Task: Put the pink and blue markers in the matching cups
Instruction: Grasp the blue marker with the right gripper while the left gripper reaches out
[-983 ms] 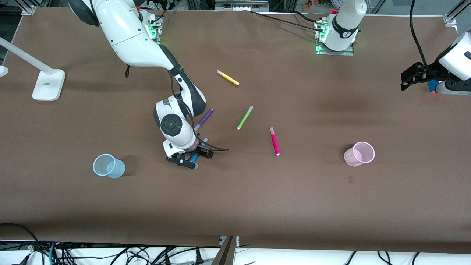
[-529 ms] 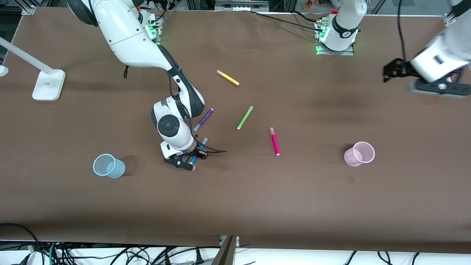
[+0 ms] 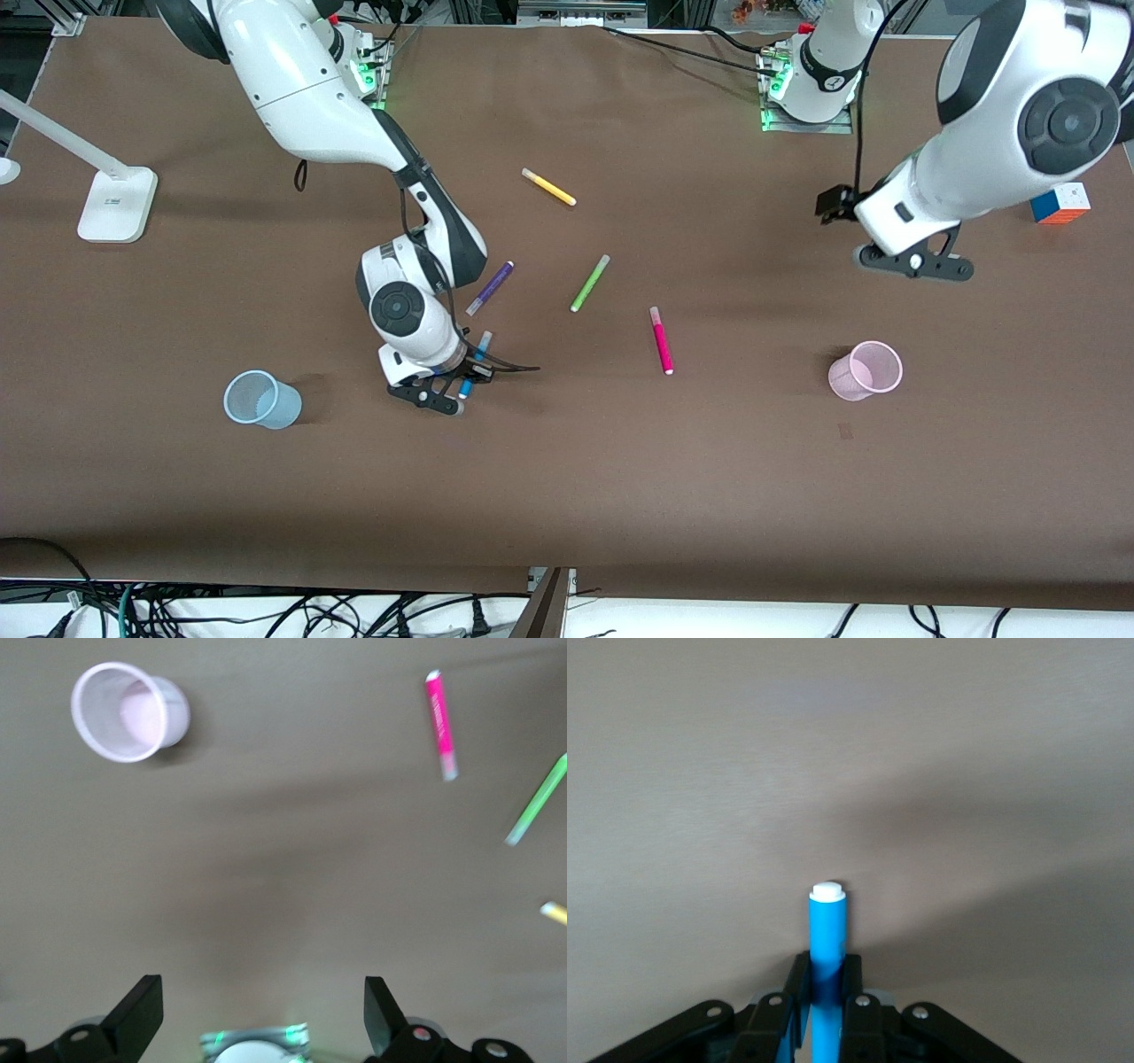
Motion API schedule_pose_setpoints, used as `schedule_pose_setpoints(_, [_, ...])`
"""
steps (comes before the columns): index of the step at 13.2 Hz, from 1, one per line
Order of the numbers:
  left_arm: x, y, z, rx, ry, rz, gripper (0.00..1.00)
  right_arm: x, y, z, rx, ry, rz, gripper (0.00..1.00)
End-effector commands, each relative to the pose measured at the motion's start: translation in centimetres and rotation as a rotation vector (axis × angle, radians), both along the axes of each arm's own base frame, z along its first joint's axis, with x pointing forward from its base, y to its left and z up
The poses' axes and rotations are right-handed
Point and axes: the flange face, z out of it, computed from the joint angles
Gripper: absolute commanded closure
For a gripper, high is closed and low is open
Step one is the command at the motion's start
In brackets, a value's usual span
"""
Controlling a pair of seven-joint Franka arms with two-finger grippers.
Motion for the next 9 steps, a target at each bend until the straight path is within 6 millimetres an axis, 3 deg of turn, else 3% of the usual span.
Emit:
schedule_pose_setpoints(1, [1.1,-2.6,-2.9,-0.028,-0.018,0.081,0.0,1.8,-3.0,6.3,0.002,0.117,0.021,1.0])
schedule_pose_setpoints(3, [1.1,-5.5,-6.2,-0.017,-0.048,0.151,0.0,3.0,-6.0,11.4,0.042,0.193,0.045,1.0])
schedule_pose_setpoints(5, [0.6,-9.0,-11.2,-0.018,-0.11,0.198,0.0,3.2,-10.2,16.4,0.054,0.218,0.086,1.0])
schedule_pose_setpoints(6, [0.4,-10.0,-13.2,-0.028,-0.132,0.211,0.0,2.9,-12.2,19.4,0.06,0.219,0.109,1.0])
schedule_pose_setpoints(9, [-0.6,-13.2,-19.2,-0.011,-0.197,0.127,0.0,1.2,-16.8,25.7,0.05,0.256,0.212,1.0])
